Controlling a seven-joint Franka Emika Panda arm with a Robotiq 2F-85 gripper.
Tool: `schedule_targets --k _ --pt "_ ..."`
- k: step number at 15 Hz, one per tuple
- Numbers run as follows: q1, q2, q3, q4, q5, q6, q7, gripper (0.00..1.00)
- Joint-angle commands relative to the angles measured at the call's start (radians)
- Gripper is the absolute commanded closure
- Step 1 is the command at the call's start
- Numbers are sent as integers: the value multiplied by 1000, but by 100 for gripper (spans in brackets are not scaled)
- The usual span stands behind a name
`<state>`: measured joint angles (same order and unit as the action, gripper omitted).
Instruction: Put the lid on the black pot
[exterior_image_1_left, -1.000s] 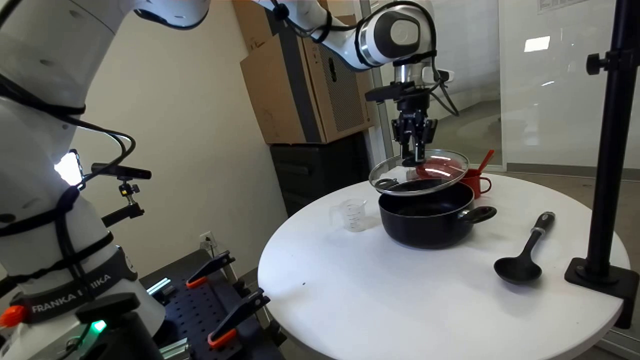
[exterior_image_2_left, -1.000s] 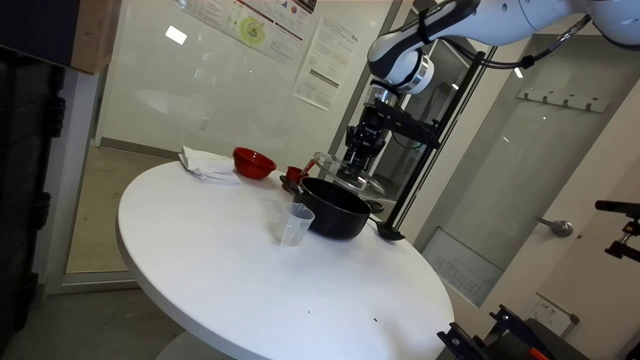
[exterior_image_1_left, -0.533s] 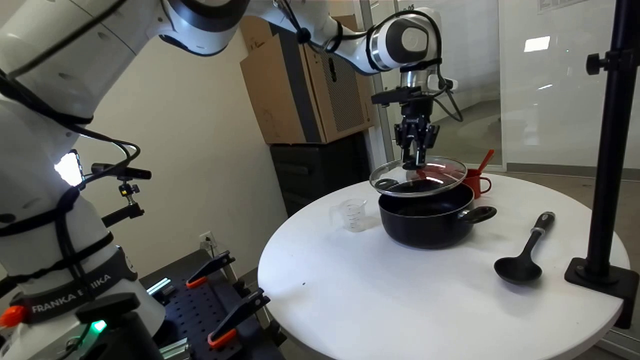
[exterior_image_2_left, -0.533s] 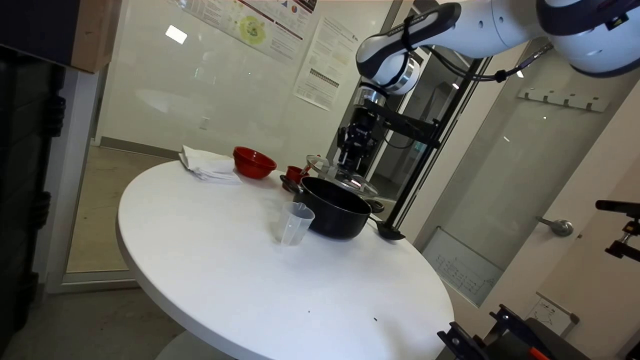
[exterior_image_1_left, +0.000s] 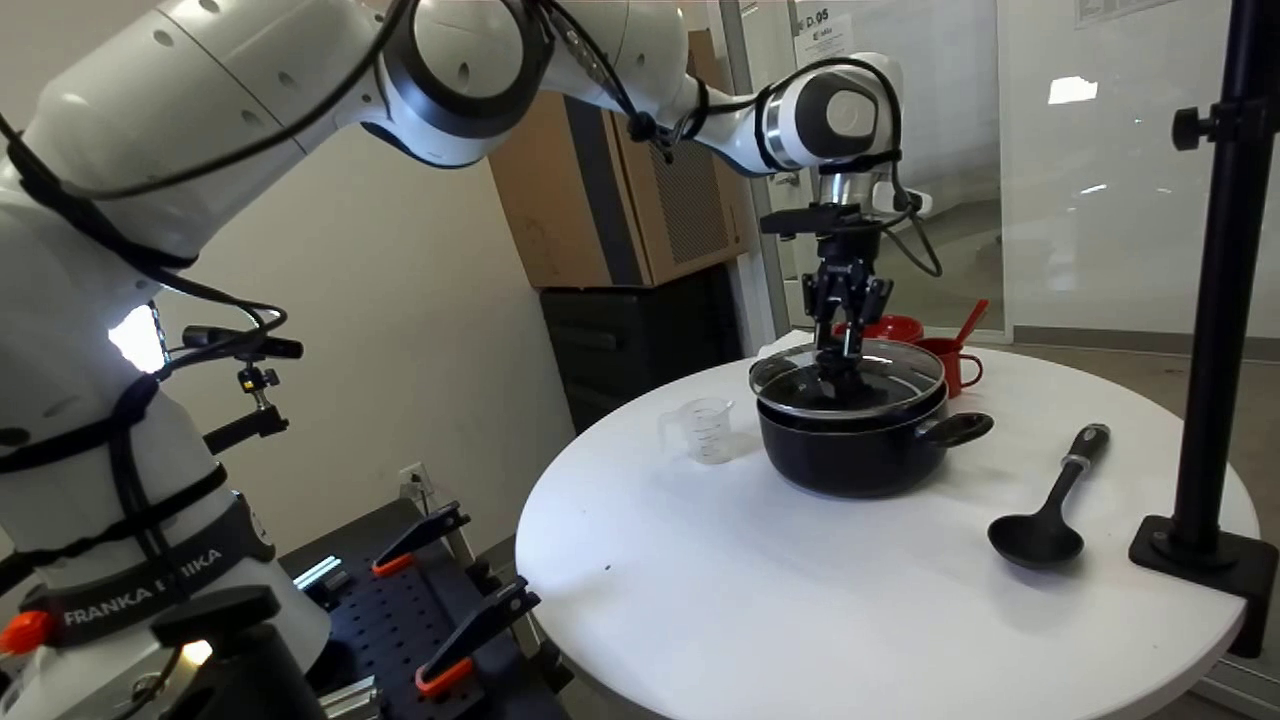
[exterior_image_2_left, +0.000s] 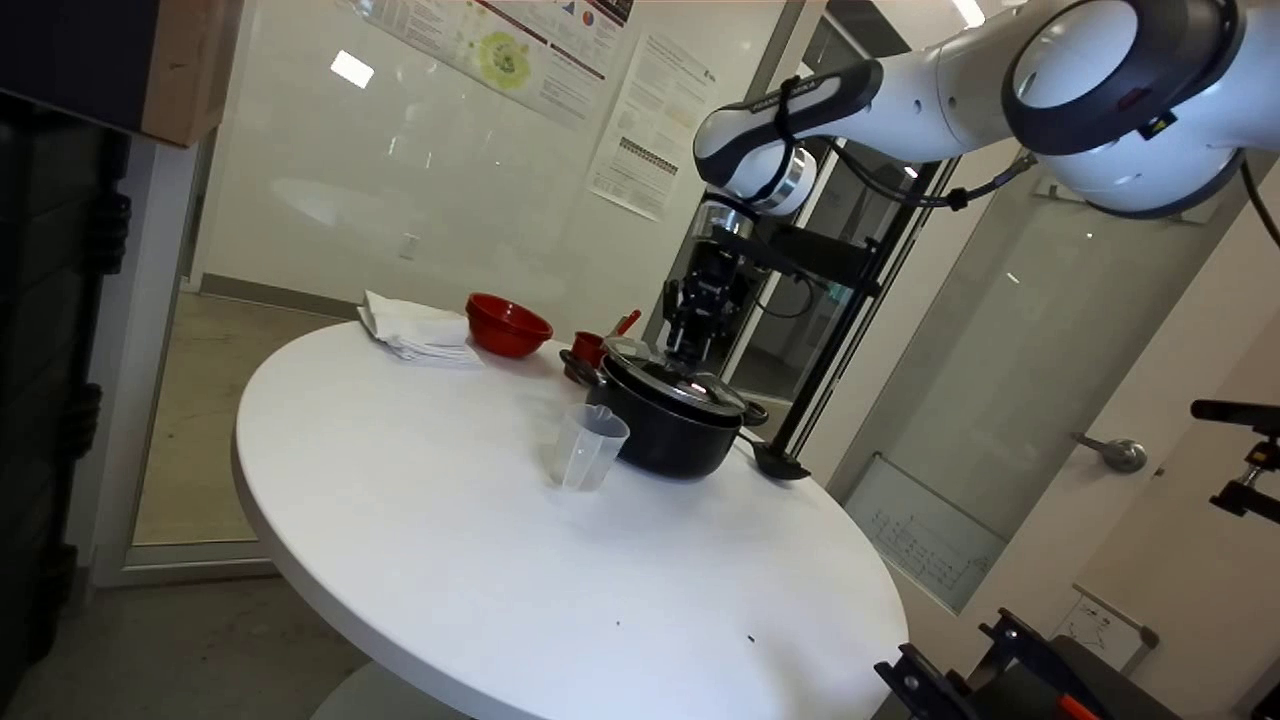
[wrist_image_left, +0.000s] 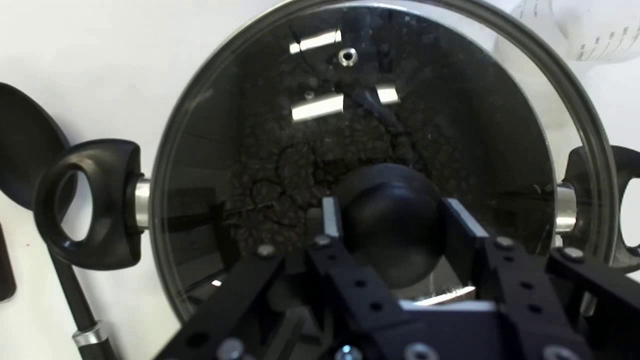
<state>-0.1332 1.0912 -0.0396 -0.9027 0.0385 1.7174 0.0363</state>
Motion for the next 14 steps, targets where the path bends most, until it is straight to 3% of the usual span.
schedule_targets --k 1,6,14 --pt "7 83 2 157 3 -74 15 74" --pt "2 144 -4 219 -2 -105 17 74" --pt "-38 127 -8 174 5 -114 9 74"
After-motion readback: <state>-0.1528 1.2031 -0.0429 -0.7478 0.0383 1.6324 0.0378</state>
